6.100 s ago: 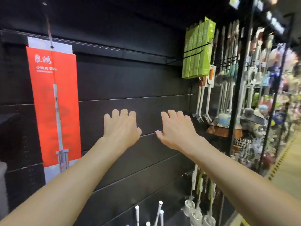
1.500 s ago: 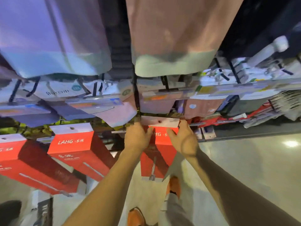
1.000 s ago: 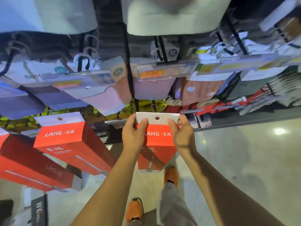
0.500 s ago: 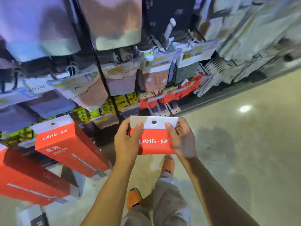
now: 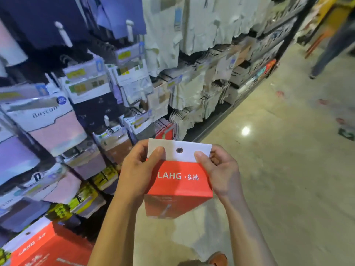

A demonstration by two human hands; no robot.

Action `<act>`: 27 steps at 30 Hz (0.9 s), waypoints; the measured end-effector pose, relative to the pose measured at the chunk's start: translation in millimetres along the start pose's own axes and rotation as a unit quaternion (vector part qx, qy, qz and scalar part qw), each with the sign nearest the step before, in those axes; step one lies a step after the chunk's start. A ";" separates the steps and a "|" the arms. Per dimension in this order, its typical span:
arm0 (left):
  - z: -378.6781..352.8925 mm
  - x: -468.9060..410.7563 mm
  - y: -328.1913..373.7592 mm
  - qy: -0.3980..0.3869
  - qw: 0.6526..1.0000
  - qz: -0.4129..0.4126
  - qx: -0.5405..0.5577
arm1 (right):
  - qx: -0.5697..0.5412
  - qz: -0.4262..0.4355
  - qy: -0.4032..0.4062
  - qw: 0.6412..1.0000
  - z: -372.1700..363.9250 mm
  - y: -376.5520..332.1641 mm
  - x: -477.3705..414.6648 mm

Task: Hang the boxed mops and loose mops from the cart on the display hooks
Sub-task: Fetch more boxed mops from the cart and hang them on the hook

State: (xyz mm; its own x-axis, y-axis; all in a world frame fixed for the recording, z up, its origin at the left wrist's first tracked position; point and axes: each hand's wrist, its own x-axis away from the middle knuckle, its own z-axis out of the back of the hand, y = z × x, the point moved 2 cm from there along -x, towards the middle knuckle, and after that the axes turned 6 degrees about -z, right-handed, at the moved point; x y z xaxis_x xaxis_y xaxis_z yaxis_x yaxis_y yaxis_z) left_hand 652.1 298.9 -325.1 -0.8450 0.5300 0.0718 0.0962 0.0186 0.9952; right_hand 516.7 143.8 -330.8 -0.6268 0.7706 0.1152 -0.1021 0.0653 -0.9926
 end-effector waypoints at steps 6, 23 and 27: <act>-123.9 0.0 74.9 -0.077 0.996 -0.022 0.045 | -0.040 0.045 0.092 0.994 112.8 -75.0 -0.4; -492.8 45.6 161.4 -0.300 0.948 -0.041 0.096 | -0.091 0.111 0.330 0.933 445.2 -161.7 12.1; -564.8 56.3 164.2 -0.365 0.926 -0.051 0.083 | -0.085 0.114 0.390 0.910 504.4 -165.3 23.1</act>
State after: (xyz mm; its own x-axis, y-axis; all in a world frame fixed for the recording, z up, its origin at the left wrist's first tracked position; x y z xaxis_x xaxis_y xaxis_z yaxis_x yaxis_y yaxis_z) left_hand 323.2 -147.1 -120.0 -0.2792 0.9490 -0.1462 0.1673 0.1980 0.9658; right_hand 129.5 -169.0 -145.0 0.1292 0.9876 -0.0898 0.1248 -0.1060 -0.9865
